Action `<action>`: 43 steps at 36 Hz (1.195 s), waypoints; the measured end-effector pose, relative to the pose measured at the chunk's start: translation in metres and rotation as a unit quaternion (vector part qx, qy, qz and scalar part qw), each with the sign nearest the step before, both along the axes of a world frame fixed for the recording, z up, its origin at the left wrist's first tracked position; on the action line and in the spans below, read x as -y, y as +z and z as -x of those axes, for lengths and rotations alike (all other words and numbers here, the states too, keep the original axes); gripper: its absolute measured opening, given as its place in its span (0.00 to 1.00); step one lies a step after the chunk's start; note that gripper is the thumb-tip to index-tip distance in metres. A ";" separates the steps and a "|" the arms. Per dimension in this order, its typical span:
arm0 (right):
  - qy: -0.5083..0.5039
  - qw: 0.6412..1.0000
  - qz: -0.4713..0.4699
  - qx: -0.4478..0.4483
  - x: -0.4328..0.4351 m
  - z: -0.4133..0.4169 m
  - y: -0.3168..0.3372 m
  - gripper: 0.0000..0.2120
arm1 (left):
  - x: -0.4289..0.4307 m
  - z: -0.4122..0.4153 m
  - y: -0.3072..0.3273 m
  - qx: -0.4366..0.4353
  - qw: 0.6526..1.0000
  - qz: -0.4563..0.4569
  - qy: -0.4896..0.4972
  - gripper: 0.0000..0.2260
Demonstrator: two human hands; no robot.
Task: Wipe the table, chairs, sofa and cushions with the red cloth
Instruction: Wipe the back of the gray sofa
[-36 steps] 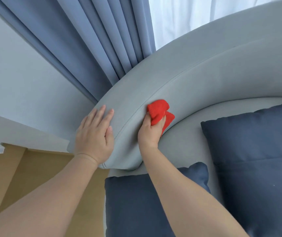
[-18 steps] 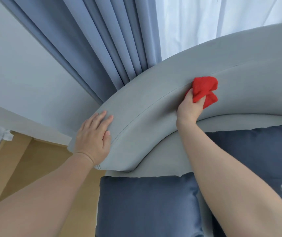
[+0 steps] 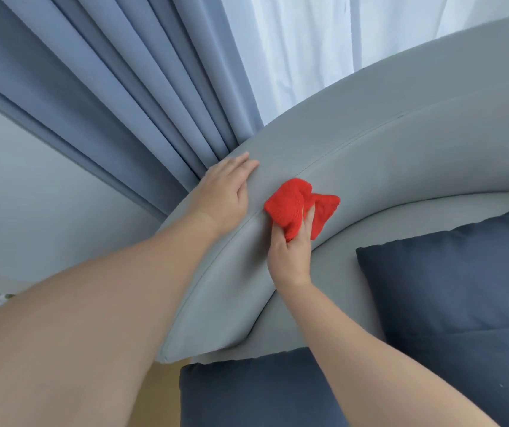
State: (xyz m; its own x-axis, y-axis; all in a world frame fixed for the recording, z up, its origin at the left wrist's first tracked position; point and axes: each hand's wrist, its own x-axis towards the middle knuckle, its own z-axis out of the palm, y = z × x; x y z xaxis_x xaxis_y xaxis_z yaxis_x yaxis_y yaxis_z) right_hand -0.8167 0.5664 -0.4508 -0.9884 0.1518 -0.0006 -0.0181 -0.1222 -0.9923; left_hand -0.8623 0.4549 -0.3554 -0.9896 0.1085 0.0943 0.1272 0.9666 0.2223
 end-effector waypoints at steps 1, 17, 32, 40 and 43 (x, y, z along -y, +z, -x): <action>-0.007 1.000 0.003 0.001 -0.004 0.009 -0.001 0.32 | 0.000 0.004 -0.003 -0.009 1.000 0.009 -0.001 0.19; -0.253 0.957 0.041 0.138 -0.073 0.125 -0.008 0.23 | 0.004 0.007 -0.022 -0.045 0.998 0.053 0.004 0.23; -0.088 0.982 0.100 0.135 0.050 -0.048 -0.028 0.29 | 0.002 0.006 -0.020 -0.061 0.997 0.053 -0.009 0.23; -0.110 0.974 0.150 0.132 0.052 -0.046 -0.035 0.30 | 0.001 0.006 -0.019 -0.061 0.997 0.049 -0.010 0.23; -0.129 0.972 0.150 0.126 0.050 -0.038 -0.038 0.30 | 0.001 0.006 -0.020 -0.062 0.997 0.047 -0.008 0.23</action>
